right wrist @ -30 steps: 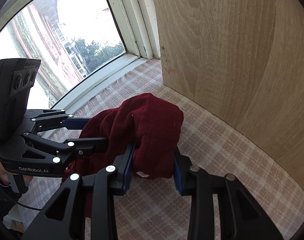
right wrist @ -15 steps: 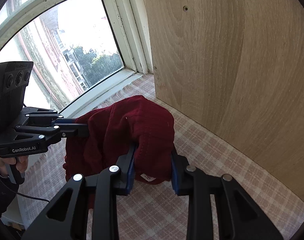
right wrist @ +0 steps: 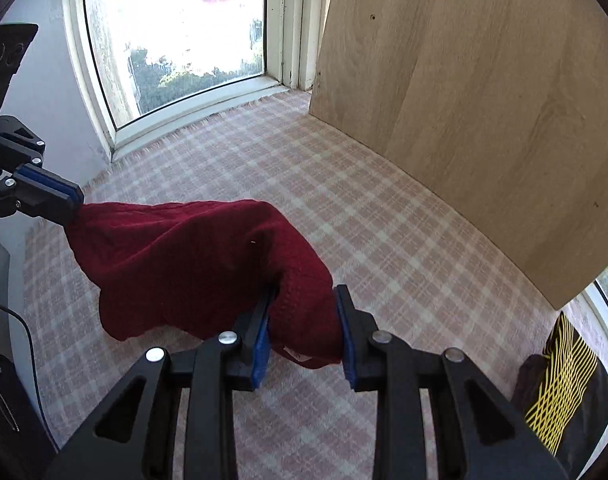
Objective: Fold clothes
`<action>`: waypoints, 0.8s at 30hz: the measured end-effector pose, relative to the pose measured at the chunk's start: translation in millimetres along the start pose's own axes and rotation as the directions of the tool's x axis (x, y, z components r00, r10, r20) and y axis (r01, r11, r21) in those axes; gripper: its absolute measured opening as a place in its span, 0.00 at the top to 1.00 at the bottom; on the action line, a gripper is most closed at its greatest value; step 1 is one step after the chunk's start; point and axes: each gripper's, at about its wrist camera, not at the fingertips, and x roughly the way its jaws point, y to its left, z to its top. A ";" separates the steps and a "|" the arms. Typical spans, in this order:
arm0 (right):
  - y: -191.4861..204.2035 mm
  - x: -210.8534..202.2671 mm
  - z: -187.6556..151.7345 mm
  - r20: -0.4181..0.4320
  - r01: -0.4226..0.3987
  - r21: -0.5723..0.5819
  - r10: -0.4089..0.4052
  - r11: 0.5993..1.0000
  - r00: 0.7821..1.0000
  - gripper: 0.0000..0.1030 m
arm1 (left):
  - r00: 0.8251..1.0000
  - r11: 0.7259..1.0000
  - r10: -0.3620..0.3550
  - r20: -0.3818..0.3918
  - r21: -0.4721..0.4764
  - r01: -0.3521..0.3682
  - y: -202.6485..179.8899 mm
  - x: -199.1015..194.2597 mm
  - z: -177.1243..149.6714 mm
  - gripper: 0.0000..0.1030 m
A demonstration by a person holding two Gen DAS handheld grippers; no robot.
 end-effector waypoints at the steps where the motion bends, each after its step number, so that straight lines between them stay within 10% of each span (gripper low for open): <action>1: 2.9 1.9 -17.3 -0.042 0.015 0.002 -0.015 1.000 0.999 0.73 | 0.999 1.000 -0.008 -0.040 -0.012 0.007 -3.6 7.4 -11.8 0.95; 8: 12.5 -45.5 -79.6 -0.062 0.107 0.075 -0.103 0.991 0.993 0.70 | 1.000 1.000 -0.009 -0.008 -0.003 0.009 -10.6 -4.9 -14.3 0.94; 12: 14.6 -65.8 -86.8 -0.051 0.170 0.105 -0.166 0.980 0.985 0.62 | 0.997 0.993 -0.069 0.019 0.094 0.067 -14.1 7.7 19.9 0.58; 24: -11.9 -124.1 -124.3 -0.018 0.224 0.308 -0.229 0.925 0.973 0.62 | 0.936 0.960 -0.158 -0.314 0.174 0.220 -19.1 137.8 55.6 0.58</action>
